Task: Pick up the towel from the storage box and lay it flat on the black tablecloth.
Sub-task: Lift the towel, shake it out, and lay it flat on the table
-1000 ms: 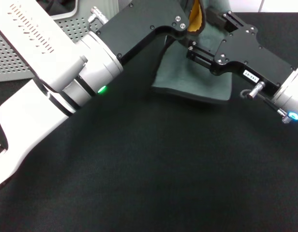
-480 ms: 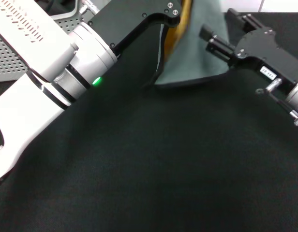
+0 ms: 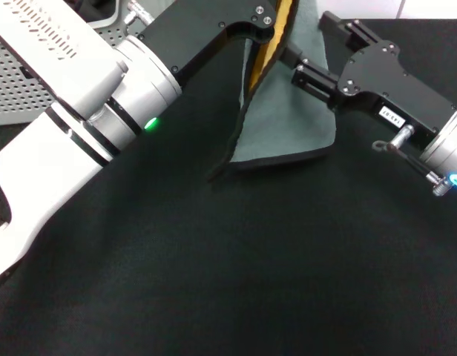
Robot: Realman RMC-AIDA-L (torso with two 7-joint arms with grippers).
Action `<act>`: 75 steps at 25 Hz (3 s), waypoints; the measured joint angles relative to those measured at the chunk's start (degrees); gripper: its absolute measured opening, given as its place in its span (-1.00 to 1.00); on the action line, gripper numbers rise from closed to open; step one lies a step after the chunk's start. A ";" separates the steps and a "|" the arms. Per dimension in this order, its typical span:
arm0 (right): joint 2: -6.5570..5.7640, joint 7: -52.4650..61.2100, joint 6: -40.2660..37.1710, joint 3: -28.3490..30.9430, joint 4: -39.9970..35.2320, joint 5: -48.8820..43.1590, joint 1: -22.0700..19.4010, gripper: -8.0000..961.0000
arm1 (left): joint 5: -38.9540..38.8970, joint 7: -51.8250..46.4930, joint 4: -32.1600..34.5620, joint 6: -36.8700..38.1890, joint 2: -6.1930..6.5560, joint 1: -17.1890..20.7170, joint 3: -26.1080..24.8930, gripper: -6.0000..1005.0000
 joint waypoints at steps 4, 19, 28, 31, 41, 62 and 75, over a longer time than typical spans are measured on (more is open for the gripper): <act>0.00 0.00 0.78 -1.45 -0.46 -0.02 -0.32 0.62 | -1.69 1.77 -0.36 -0.38 0.02 -0.36 -0.08 -0.95; 0.00 0.01 -1.88 -2.36 -1.94 -0.03 0.21 0.61 | -6.47 4.89 -1.80 -2.11 -0.04 -3.27 2.37 -0.95; 0.00 0.49 -5.38 -1.64 -1.25 0.04 2.07 0.61 | -9.71 6.45 -3.21 -2.74 -0.09 -5.18 4.15 -0.95; 0.00 0.92 -5.79 -0.81 -1.23 0.05 2.18 0.61 | -10.55 6.47 -3.23 -2.76 -0.11 -5.25 4.85 -0.95; 0.00 4.09 -6.05 2.04 0.46 0.12 1.39 0.60 | -11.09 6.51 -3.65 -2.77 -0.14 -5.22 5.18 -0.95; 0.00 6.69 4.42 2.78 4.96 -0.03 0.24 0.59 | -12.55 8.04 -4.48 -2.69 -0.04 -5.99 4.39 -0.95; 0.00 5.82 -0.33 1.20 4.59 -0.04 4.51 0.59 | -15.08 10.22 -6.09 -2.54 -0.05 -8.02 7.16 -0.95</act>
